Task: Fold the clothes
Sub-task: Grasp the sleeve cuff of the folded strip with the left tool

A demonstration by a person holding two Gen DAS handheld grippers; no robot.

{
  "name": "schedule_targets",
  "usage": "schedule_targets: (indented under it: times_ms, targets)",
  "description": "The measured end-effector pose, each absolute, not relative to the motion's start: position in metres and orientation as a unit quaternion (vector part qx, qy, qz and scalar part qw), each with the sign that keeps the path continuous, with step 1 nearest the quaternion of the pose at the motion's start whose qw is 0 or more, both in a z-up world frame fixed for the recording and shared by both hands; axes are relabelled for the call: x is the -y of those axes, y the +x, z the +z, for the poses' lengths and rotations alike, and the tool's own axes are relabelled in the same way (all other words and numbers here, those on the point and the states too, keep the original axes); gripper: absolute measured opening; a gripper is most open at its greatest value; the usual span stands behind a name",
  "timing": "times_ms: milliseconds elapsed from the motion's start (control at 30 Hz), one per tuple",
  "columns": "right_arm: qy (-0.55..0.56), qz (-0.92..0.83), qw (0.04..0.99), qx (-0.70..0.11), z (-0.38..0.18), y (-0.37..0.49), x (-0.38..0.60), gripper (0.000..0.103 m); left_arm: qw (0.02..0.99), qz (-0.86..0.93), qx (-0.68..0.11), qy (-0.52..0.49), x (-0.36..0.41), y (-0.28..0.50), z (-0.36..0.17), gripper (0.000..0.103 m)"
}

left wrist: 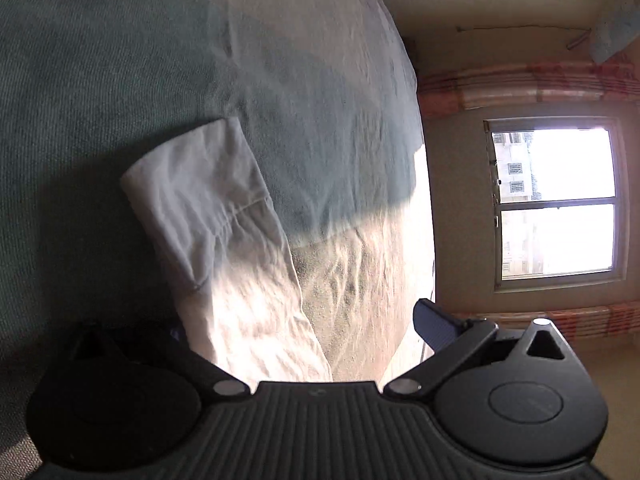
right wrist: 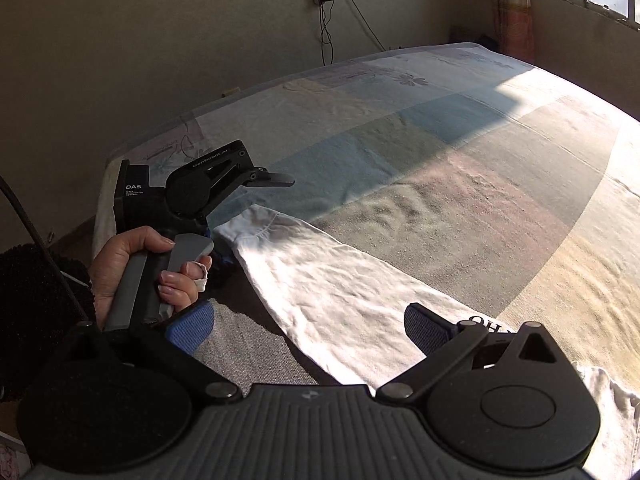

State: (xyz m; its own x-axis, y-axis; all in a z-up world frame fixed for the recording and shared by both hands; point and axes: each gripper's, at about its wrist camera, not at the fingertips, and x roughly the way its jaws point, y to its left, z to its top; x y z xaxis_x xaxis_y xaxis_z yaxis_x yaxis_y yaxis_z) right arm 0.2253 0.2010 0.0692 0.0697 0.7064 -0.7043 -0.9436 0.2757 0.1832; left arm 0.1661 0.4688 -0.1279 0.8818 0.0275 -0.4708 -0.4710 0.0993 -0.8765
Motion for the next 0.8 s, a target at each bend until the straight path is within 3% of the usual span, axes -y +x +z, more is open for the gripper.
schedule_targets:
  times_ms: [500,800]
  targets:
    - [-0.155,0.565,0.714,-0.384,0.065,0.231,-0.19,0.103,0.788,0.157,-0.202,-0.56,-0.47,0.199,-0.101,0.102]
    - [-0.144,0.558,0.715,-0.395,0.054,0.23,-0.17,0.103,0.786,0.159,-0.182,-0.569,-0.467,0.201,-0.094,0.101]
